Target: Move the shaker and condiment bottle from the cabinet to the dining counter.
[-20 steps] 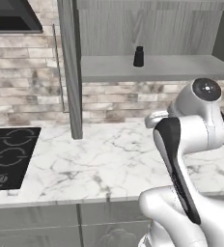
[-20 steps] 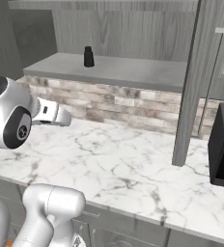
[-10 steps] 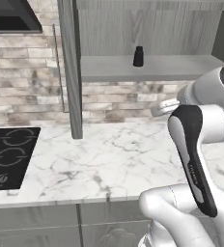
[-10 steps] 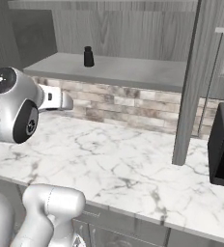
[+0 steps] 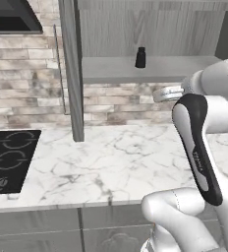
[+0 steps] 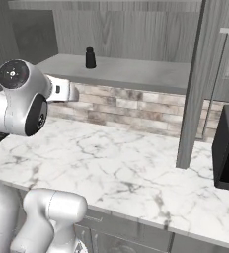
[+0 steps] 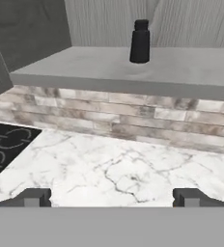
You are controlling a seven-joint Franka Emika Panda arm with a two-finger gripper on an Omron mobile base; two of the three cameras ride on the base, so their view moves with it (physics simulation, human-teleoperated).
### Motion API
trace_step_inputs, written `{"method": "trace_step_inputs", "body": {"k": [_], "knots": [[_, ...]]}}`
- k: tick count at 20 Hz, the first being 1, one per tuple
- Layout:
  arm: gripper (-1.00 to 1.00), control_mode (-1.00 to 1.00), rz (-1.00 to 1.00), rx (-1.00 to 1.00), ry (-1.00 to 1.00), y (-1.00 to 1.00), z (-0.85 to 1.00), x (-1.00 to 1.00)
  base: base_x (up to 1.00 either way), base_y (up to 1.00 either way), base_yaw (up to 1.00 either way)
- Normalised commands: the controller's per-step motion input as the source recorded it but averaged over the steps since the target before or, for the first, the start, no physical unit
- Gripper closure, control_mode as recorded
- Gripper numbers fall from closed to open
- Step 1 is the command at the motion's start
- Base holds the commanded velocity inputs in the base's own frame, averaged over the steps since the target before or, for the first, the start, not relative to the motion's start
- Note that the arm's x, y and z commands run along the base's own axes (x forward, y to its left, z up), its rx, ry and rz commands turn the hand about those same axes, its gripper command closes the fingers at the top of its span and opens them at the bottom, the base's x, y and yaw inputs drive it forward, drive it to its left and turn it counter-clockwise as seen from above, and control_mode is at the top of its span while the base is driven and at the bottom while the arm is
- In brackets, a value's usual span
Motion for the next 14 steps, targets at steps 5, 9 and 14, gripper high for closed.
{"method": "trace_step_inputs", "body": {"k": [5,9,14], "knots": [[-1.0,-1.0,-0.08,0.07,0.0,0.0,0.24,0.61,0.0,0.0,0.0],[-1.0,-1.0,-0.04,0.03,0.0,0.0,0.13,0.61,0.0,0.0,0.0],[-1.0,-1.0,0.0,0.04,-0.01,0.0,0.06,0.55,0.0,0.0,0.0]]}}
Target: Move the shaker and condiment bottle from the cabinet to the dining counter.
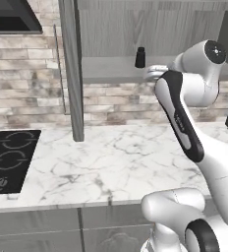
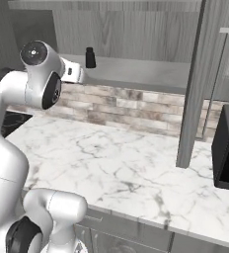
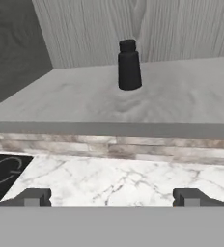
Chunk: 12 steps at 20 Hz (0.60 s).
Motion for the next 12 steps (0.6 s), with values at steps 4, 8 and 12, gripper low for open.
{"method": "trace_step_inputs", "body": {"k": [4,8,12], "knots": [[-1.0,-1.0,0.0,0.03,0.0,0.0,0.12,0.5,0.0,0.0,0.0],[-1.0,-1.0,0.0,0.0,0.0,0.0,0.08,0.53,0.0,0.0,0.0],[-1.0,-1.0,0.0,0.0,-0.01,-0.01,0.0,0.45,0.0,0.0,0.0]]}}
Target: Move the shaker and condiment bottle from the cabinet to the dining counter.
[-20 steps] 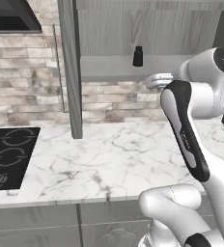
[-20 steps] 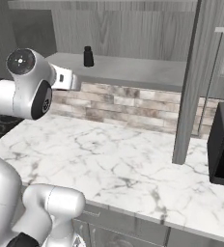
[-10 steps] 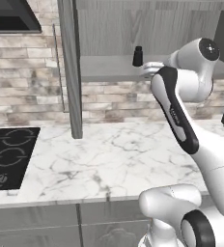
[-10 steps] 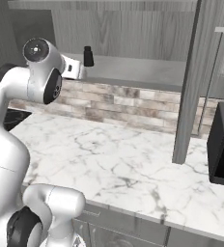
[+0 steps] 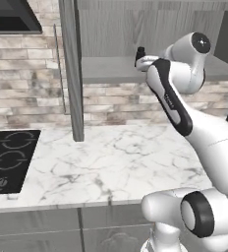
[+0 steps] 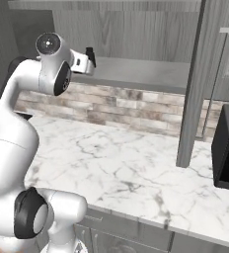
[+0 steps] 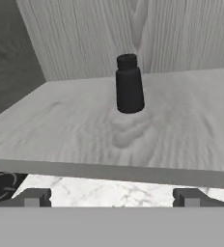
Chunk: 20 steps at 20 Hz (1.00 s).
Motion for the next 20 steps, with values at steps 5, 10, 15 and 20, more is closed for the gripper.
{"method": "trace_step_inputs", "body": {"k": [5,10,15,20], "knots": [[-1.0,-1.0,0.0,0.0,-0.02,-0.07,0.0,0.5,0.0,0.0,0.0],[-1.0,-1.0,0.0,0.0,0.0,-0.14,0.0,0.41,0.0,0.0,0.0],[-1.0,-1.0,0.0,-0.06,0.0,-0.02,0.0,0.36,0.0,0.0,0.0],[-1.0,-1.0,0.0,-0.12,0.0,0.0,0.0,0.33,0.0,0.0,0.0]]}}
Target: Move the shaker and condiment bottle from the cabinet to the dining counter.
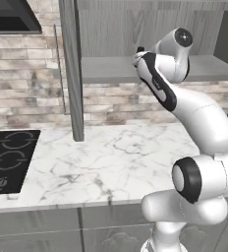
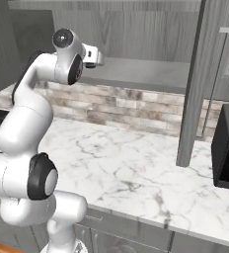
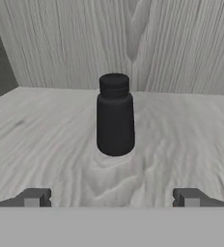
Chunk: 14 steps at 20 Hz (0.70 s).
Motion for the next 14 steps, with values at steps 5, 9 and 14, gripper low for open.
{"method": "trace_step_inputs", "body": {"k": [5,9,14], "knots": [[-1.0,-1.0,0.0,-0.02,0.0,0.0,0.0,0.19,0.0,0.0,0.0],[-1.0,-1.0,0.0,0.0,0.0,0.0,0.0,0.17,0.0,0.0,0.0],[-1.0,-1.0,0.0,0.0,0.0,0.0,-0.07,0.3,0.0,0.0,0.0]]}}
